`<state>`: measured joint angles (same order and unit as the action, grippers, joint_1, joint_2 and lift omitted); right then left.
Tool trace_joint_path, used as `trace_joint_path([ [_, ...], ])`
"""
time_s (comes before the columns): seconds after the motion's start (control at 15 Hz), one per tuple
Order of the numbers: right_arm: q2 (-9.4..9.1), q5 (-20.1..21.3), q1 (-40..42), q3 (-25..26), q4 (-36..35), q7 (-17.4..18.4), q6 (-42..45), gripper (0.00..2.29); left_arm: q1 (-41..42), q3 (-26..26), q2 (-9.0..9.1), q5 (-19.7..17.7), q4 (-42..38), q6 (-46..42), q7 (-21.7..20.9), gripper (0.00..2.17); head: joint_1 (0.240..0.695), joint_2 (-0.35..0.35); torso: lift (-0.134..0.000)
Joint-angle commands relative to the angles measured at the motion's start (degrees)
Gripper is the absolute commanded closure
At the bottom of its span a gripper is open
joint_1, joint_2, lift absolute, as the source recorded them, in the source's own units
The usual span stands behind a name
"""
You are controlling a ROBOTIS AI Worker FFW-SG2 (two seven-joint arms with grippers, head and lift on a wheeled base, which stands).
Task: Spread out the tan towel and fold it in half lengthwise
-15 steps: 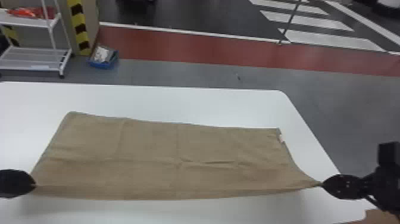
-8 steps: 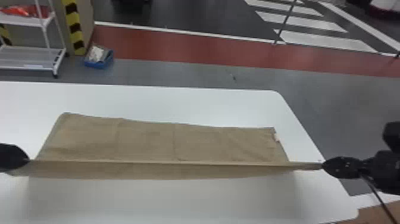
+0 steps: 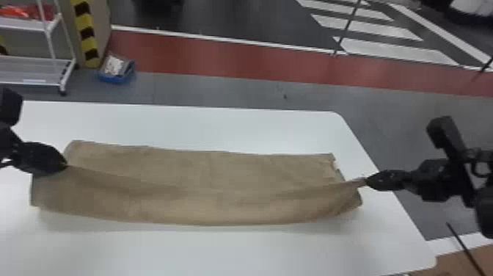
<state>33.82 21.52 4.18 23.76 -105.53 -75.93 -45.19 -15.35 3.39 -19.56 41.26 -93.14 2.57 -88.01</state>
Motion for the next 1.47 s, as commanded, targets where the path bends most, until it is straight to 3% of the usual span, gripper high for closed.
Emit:
trace_joint_path([
  [0.0, 0.02, 1.77, -5.14, -4.07, 4.19, 0.17, -1.88, 1.42, -4.08, -1.72, 0.67, 0.93, 5.60, -0.50, 1.00, 1.68, 0.695, -0.261, -0.120],
  [0.67, -1.21, 8.01, -21.31, -13.74, 21.86, 2.99, -3.64, 1.42, -15.33, -2.42, 0.40, 2.16, 26.60, -10.34, 10.32, 1.68, 0.695, -0.213, -0.120],
  [1.13, -1.03, 8.18, -26.24, -13.12, 26.43, 3.34, -2.58, 1.42, -17.96, -1.72, -0.56, 1.90, 28.19, -11.57, 11.37, 1.68, 0.695, -0.201, -0.120],
  [1.4, -2.44, 10.20, -28.78, -15.58, 30.03, 4.65, -1.00, 1.42, -18.40, -2.86, 0.67, 2.95, 30.03, -11.57, 13.04, 1.68, 0.695, -0.203, -0.120],
])
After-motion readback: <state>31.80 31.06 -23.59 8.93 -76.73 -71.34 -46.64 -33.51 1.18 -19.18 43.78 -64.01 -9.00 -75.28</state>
